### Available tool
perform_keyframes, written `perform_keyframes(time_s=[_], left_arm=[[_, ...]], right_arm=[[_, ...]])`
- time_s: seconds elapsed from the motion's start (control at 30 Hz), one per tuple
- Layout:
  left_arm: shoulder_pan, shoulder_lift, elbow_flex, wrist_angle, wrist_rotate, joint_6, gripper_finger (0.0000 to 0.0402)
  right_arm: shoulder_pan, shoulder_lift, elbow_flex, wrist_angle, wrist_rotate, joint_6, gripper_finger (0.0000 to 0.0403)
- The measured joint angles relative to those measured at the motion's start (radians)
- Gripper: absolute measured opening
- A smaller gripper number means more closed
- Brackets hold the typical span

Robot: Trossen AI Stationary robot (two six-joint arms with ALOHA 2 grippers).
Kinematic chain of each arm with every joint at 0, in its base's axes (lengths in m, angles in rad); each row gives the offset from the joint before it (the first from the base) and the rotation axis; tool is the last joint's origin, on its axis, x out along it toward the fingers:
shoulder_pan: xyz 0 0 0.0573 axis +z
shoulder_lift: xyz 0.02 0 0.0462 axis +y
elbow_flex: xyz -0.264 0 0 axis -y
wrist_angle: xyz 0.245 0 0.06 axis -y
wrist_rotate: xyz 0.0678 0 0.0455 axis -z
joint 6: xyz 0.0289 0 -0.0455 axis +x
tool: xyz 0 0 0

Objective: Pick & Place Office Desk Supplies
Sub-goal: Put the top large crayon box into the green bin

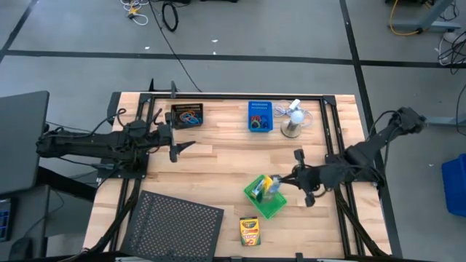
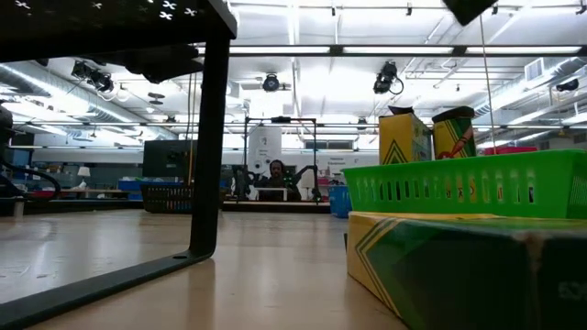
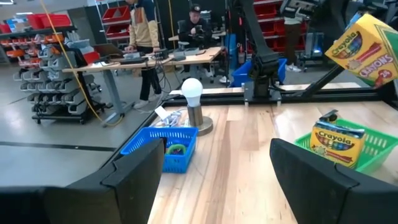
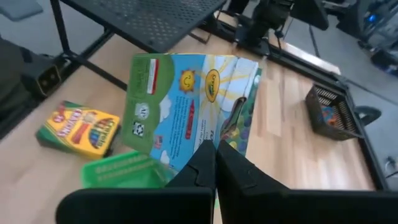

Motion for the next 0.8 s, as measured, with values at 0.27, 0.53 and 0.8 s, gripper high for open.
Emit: perform_keyframes(time_s=[0.27, 0.53, 0.8], left_arm=[[0.000, 0.000, 0.000, 0.000, 0.000, 0.006, 0.0303], [0.000, 0.000, 0.000, 0.000, 0.000, 0.011, 0.0303], [0.000, 0.000, 0.000, -0.021, 0.001, 0.010, 0.0303]], right_arm=[[0.081, 0.093, -0.002, -0.029, 0.063, 0.139, 0.0000], [0.105, 0.228, -0.003, -0.037, 0.087, 0.238, 0.0000], [0.136, 0.316, 0.050, -0.182, 0.115, 0.311, 0.0000]])
